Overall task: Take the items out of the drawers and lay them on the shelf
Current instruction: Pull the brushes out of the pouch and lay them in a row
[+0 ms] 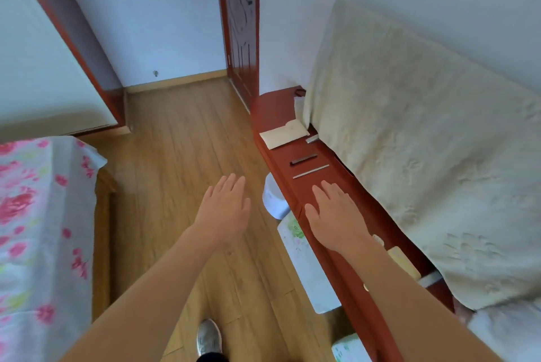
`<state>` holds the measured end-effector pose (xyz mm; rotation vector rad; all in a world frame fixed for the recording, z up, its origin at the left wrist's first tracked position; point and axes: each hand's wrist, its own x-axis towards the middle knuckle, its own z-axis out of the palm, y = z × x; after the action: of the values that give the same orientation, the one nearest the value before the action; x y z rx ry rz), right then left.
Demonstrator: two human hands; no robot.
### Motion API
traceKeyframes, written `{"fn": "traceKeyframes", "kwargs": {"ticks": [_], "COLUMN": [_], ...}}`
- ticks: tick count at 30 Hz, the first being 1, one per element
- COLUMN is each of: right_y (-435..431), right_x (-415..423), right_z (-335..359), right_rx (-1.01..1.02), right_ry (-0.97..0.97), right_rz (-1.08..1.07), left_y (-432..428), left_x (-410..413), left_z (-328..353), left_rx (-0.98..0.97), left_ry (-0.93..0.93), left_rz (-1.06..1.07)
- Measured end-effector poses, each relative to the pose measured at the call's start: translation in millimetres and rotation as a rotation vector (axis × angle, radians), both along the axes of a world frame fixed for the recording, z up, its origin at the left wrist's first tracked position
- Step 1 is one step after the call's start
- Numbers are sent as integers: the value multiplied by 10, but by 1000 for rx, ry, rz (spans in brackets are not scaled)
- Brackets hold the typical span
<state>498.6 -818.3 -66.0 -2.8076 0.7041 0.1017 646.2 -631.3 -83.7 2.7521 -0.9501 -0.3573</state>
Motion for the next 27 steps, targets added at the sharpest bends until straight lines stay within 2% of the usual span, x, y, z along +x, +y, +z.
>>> {"fn": "traceKeyframes", "kwargs": {"ticks": [8, 14, 19, 27], "right_y": [192, 314, 65, -703], "right_x": [1312, 2076, 2433, 3073], "right_z": [-110, -49, -181, -299], "right_rx": [-40, 17, 13, 29], "right_ry": [-20, -100, -19, 1], "right_rz": [27, -79, -113, -180], "left_y": [279, 251, -82, -969], "left_x": [1233, 2134, 2652, 3312], "left_z": [19, 107, 56, -50], "left_rx": [-19, -2, 9, 9], "left_ry": [-31, -32, -18, 10], "left_rz": [0, -65, -121, -183]}}
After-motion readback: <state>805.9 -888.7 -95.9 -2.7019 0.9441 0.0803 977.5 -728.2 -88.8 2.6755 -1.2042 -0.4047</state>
